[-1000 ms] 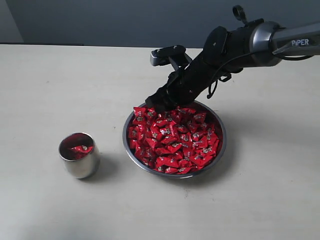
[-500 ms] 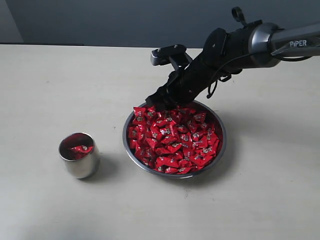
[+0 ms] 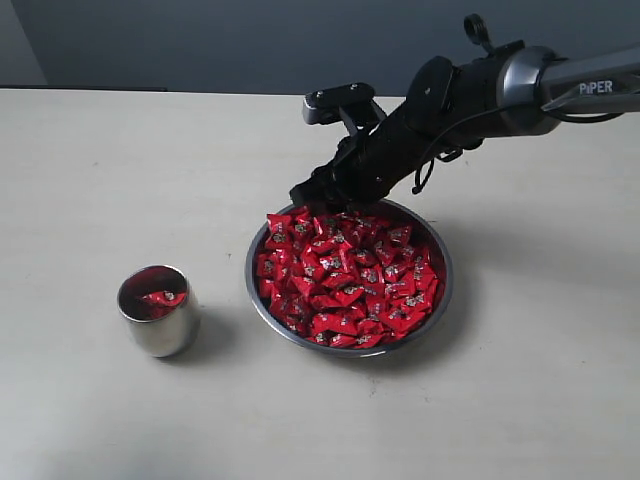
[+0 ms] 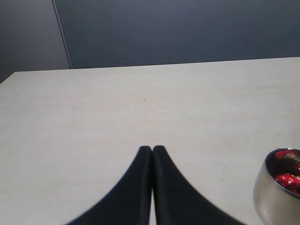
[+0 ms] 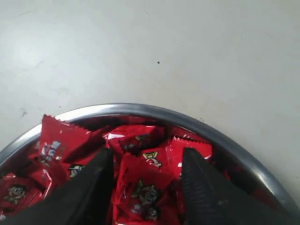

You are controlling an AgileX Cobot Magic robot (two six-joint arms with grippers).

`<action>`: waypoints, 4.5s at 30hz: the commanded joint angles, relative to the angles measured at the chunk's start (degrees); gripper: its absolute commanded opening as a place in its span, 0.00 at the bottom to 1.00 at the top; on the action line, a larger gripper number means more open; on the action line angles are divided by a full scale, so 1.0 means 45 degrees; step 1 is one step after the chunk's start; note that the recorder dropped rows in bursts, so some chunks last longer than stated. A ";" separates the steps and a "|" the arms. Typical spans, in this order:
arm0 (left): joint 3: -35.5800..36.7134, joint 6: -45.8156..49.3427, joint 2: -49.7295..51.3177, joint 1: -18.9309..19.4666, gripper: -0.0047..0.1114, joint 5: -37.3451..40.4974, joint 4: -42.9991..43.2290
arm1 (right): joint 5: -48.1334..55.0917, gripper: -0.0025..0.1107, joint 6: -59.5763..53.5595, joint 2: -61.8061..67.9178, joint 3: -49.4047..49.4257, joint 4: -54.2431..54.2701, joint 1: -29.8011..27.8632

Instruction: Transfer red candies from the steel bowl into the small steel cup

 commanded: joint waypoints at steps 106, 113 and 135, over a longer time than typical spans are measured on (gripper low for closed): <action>0.0049 -0.0014 -0.0057 0.0007 0.04 -0.0020 -0.0029 | 0.0886 0.02 0.3164 -0.0553 -0.0077 -0.0251 -0.0042; 0.0049 -0.0014 -0.0057 0.0007 0.04 -0.0020 -0.0029 | 0.1172 0.02 0.3089 -0.0553 -0.0077 -0.0430 -0.0042; 0.0049 -0.0014 -0.0057 0.0007 0.04 -0.0020 -0.0029 | 0.2311 0.02 0.2755 -0.0553 -0.0077 -0.0532 -0.0042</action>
